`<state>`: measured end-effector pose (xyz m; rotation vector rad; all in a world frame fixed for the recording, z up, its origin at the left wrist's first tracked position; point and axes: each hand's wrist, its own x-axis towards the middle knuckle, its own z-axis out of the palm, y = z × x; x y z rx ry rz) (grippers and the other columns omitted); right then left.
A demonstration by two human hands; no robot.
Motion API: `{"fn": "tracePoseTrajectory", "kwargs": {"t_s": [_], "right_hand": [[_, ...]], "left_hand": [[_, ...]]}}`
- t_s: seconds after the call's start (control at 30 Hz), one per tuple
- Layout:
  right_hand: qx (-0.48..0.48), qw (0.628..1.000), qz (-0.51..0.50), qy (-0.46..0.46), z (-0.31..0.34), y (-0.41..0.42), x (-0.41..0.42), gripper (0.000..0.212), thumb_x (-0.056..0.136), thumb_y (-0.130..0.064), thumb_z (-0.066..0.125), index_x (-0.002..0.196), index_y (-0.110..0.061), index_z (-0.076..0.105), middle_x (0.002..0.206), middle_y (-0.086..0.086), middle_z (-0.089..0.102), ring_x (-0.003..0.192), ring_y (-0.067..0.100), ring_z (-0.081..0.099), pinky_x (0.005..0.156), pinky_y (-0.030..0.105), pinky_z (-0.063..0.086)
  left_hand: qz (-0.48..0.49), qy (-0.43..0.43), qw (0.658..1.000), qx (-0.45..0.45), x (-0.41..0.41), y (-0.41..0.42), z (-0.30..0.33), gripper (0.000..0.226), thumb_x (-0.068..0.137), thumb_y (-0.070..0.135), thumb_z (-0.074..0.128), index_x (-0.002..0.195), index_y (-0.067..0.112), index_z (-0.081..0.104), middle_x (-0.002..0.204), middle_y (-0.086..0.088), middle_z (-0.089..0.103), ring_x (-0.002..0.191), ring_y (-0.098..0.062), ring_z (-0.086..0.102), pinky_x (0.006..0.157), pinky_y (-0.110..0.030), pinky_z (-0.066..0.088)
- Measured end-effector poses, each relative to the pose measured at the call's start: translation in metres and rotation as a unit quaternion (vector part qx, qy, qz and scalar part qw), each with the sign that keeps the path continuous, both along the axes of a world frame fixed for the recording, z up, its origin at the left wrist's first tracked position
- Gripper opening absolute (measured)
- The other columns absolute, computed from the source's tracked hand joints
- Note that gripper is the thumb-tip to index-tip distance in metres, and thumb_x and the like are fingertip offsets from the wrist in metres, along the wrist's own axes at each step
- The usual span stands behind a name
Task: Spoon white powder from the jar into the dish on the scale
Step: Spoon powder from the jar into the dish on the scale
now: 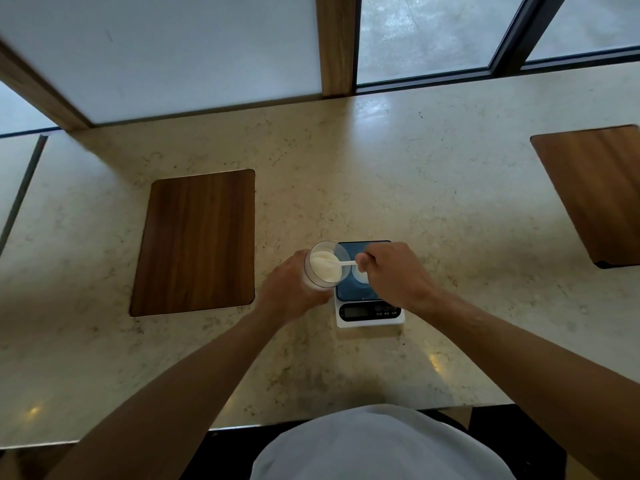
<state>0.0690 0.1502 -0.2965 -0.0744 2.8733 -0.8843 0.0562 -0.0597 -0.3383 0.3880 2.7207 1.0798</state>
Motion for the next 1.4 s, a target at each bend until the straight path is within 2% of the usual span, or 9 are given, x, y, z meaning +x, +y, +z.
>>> {"fn": "tracePoseTrajectory", "kwargs": {"t_s": [0.07,0.2,0.37,0.53,0.6,0.7,0.8,1.03,1.4], "right_hand": [[-0.012,1.000,-0.008,-0.006,0.001,0.003,0.000,0.038,0.099,-0.025,0.046,0.070,-0.010,0.066,0.060,0.002,0.062,0.051,0.015,0.053,0.049,0.029,0.046],[-0.048,0.998,-0.035,-0.014,0.005,0.007,0.003,0.033,0.099,-0.026,0.050,0.074,-0.012,0.068,0.058,-0.006,0.057,0.048,0.007,0.047,0.046,0.017,0.032],[-0.073,0.996,-0.042,-0.019,0.015,0.019,0.007,0.031,0.099,-0.023,0.051,0.074,-0.013,0.067,0.057,-0.012,0.052,0.048,0.005,0.045,0.045,0.012,0.027],[-0.096,0.994,-0.051,-0.015,0.025,0.036,0.013,0.030,0.099,-0.022,0.052,0.076,-0.012,0.069,0.058,-0.007,0.058,0.051,0.008,0.046,0.047,0.017,0.031],[-0.103,0.993,-0.063,-0.012,0.028,0.043,0.016,0.030,0.099,-0.022,0.052,0.077,-0.013,0.070,0.056,-0.012,0.054,0.049,0.004,0.044,0.046,0.014,0.030],[-0.105,0.991,-0.078,-0.016,0.029,0.052,0.019,0.028,0.099,-0.022,0.051,0.080,-0.014,0.071,0.056,-0.011,0.053,0.049,0.006,0.043,0.048,0.021,0.028],[-0.098,0.991,-0.087,-0.011,0.027,0.059,0.023,0.028,0.099,-0.020,0.052,0.080,-0.013,0.071,0.052,-0.012,0.049,0.047,0.006,0.040,0.047,0.021,0.026],[-0.068,0.993,-0.091,-0.023,0.003,0.065,0.029,0.029,0.098,-0.019,0.053,0.080,-0.005,0.072,0.053,-0.014,0.049,0.046,0.003,0.042,0.046,0.015,0.025],[-0.024,0.990,-0.128,-0.061,-0.034,0.065,0.028,0.031,0.097,-0.024,0.054,0.080,-0.007,0.073,0.058,-0.005,0.057,0.050,0.009,0.049,0.046,0.024,0.031]], "left_hand": [[0.005,0.001,1.000,0.000,0.000,0.001,0.000,0.074,0.065,0.041,0.087,0.127,0.018,0.052,0.117,-0.002,0.066,0.095,-0.014,0.060,0.078,-0.024,0.046],[0.013,-0.002,1.000,0.001,0.000,0.002,0.000,0.073,0.066,0.041,0.087,0.126,0.017,0.053,0.116,-0.002,0.066,0.097,-0.018,0.063,0.080,-0.029,0.050],[0.019,-0.016,1.000,0.000,-0.002,0.004,-0.001,0.073,0.067,0.045,0.086,0.127,0.021,0.052,0.117,0.001,0.065,0.099,-0.016,0.062,0.084,-0.029,0.052],[0.031,-0.025,0.999,0.004,-0.002,0.004,0.000,0.070,0.065,0.047,0.085,0.124,0.027,0.053,0.112,0.006,0.066,0.093,-0.012,0.062,0.080,-0.030,0.053],[0.035,-0.029,0.999,0.002,-0.002,0.004,-0.001,0.072,0.064,0.047,0.085,0.125,0.028,0.052,0.113,0.006,0.066,0.094,-0.013,0.062,0.081,-0.032,0.054],[0.054,-0.031,0.998,-0.001,-0.002,0.002,-0.002,0.075,0.062,0.046,0.086,0.126,0.026,0.052,0.113,0.005,0.066,0.095,-0.015,0.062,0.082,-0.035,0.053],[0.070,-0.035,0.997,-0.003,-0.004,-0.001,-0.002,0.074,0.060,0.046,0.086,0.123,0.027,0.052,0.112,0.006,0.066,0.094,-0.015,0.061,0.081,-0.034,0.053],[0.062,-0.025,0.998,-0.011,-0.003,-0.008,-0.002,0.082,0.059,0.048,0.088,0.128,0.025,0.050,0.114,0.006,0.065,0.096,-0.014,0.061,0.081,-0.032,0.052],[0.056,-0.019,0.998,-0.011,-0.001,-0.009,-0.002,0.079,0.059,0.045,0.089,0.125,0.023,0.052,0.109,0.007,0.064,0.093,-0.013,0.060,0.076,-0.026,0.048]]}}
